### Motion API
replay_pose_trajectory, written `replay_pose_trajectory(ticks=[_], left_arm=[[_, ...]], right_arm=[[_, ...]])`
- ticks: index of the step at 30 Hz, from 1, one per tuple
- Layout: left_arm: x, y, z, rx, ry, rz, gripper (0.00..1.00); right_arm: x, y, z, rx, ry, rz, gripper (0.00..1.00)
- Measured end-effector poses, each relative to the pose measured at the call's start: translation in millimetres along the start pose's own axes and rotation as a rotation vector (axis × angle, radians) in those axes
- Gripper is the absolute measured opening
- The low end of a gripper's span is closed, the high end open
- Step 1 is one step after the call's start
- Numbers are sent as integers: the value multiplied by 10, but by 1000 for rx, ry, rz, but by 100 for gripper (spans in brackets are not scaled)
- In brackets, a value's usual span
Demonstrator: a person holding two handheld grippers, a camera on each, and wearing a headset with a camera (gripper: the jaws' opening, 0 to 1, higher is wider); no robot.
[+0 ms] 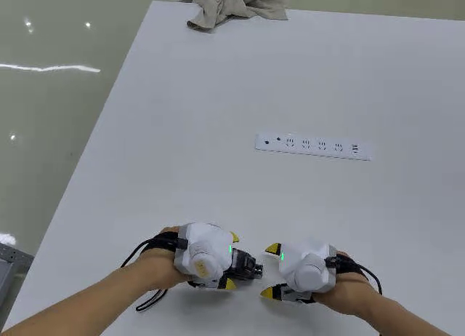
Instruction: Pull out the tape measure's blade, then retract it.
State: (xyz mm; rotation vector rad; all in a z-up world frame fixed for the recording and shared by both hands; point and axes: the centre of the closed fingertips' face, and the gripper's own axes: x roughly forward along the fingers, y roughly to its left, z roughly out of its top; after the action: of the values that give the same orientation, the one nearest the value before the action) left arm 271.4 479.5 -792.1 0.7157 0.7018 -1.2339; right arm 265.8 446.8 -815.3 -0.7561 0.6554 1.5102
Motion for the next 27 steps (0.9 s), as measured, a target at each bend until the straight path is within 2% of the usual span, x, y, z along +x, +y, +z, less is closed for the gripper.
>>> replay_pose_trajectory(ticks=[4,14,27], left_arm=[[27,-10,-11,11,7,-5,45],[58,-9,-4,32,17,-9,38],[51,-14,-9,38,27,-19,37]], right_arm=[[21,-17,11,3,-2,4,45],[129,-65,27,15,14,20,40],[158,-34,22,8,22,46,30]])
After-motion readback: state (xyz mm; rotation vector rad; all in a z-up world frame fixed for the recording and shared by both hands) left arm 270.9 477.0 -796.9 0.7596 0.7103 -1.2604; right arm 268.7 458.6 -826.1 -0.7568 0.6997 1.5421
